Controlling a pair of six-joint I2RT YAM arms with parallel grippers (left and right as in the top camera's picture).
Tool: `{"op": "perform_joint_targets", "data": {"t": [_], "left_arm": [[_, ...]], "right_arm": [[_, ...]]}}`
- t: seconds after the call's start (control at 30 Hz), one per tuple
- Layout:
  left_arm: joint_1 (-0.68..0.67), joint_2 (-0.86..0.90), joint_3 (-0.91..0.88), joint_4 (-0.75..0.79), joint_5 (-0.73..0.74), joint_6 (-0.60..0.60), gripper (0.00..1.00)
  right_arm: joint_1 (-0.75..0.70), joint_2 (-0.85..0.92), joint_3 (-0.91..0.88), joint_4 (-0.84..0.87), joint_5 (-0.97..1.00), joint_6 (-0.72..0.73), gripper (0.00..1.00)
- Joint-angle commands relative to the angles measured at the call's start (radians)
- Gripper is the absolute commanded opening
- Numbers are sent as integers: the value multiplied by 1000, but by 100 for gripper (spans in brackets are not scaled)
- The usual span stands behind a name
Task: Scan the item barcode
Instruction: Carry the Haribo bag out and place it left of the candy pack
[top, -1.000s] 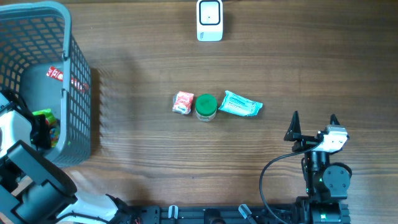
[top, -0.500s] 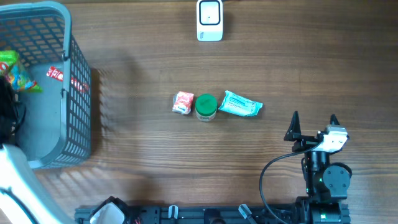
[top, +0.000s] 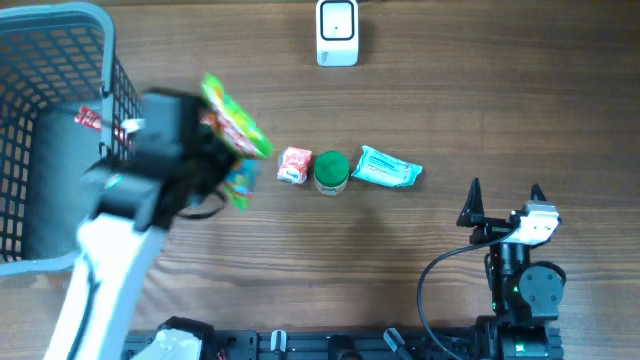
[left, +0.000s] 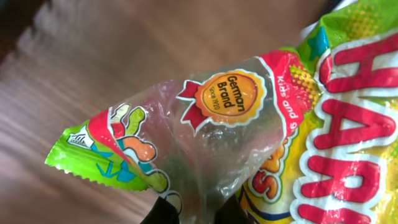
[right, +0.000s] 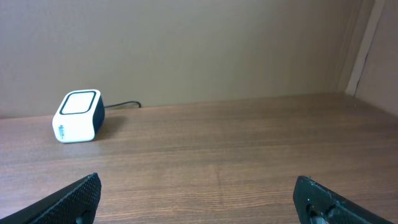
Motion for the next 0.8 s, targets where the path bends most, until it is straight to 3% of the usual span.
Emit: {"op": "perform_joint_targets", "data": {"t": [0.0, 0.3, 0.5, 0.63, 0.77], "left_arm": [[-98, 159, 8, 5, -131, -95, 4], [-119, 534, 8, 10, -112, -335, 4], [-119, 574, 6, 105, -124, -493, 4], [-118, 573, 7, 123, -145, -493, 4], [-74, 573, 7, 92, -274, -494, 4]], "right_arm": [[2, -5, -1, 3, -13, -13, 100], [2, -5, -1, 3, -13, -14, 100], [2, -5, -1, 3, -13, -14, 100], [2, -5, -1, 3, -13, -14, 100], [2, -5, -1, 3, -13, -14, 100]]}}
